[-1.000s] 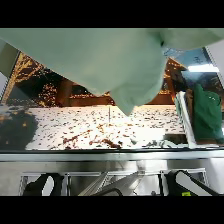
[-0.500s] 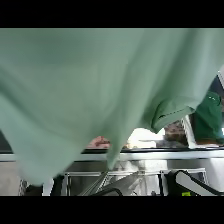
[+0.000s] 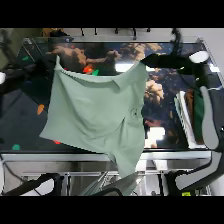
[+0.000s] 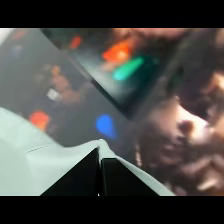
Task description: Fold the shirts.
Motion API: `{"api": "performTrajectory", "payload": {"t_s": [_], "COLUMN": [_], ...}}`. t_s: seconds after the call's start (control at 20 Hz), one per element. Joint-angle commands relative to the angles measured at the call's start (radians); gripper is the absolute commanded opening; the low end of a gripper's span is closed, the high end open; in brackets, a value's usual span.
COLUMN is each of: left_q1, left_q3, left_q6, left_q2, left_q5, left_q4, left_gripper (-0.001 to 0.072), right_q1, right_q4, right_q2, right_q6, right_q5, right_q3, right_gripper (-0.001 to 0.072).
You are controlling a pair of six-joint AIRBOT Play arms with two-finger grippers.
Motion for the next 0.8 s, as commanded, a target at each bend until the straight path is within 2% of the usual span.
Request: {"api": "performTrajectory", "payload": {"t_s": [0.0,0.05,0.1,0.15,0.2,0.25,0.35,0.45,0.55,0.65,0.75], "left_q1": [-0.057,-0.040,-0.020,0.000,0.026,0.055,0.134,0.233,0.335,0.430,0.500], "left_q3": [0.076,0.131,0.191,0.251,0.310,0.356,0.428,0.485,0.494,0.446,0.348], "left_q6": [0.024,0.024,0.024,0.024,0.024,0.025,0.032,0.032,0.035,0.098,0.155], "left_q2": [-0.272,-0.323,-0.365,-0.396,-0.419,-0.430,-0.430,-0.430,-0.431,-0.435,-0.435], "left_q5": [0.120,0.069,-0.001,-0.069,-0.140,-0.203,-0.320,-0.443,-0.560,-0.658,-0.677], "left_q4": [0.084,0.083,0.084,0.086,0.095,0.102,0.102,0.127,0.200,0.251,0.249], "left_gripper": [0.0016,0.0018,0.0020,0.0162,0.0570,0.0703,0.0703,0.0703,0.0703,0.0703,0.0702], "right_q1": [0.033,0.031,0.025,0.011,-0.007,-0.032,-0.102,-0.174,-0.232,-0.270,-0.286], "right_q4": [-0.065,-0.065,-0.065,-0.065,-0.065,-0.076,-0.159,-0.227,-0.245,-0.246,-0.245], "right_q2": [-0.173,-0.180,-0.174,-0.159,-0.137,-0.111,-0.049,0.005,0.075,0.167,0.277], "right_q6": [-0.002,-0.002,-0.002,0.002,0.014,0.050,0.157,0.245,0.286,0.296,0.306], "right_q5": [-0.137,-0.137,-0.129,-0.111,-0.076,-0.022,0.119,0.275,0.361,0.381,0.372], "right_q3": [0.023,0.030,0.030,0.031,0.031,0.031,0.030,0.005,-0.108,-0.299,-0.521], "right_gripper": [0.0019,0.0119,0.0389,0.0430,0.0303,0.0149,0.0267,0.0253,0.0253,0.0253,0.0254]}}
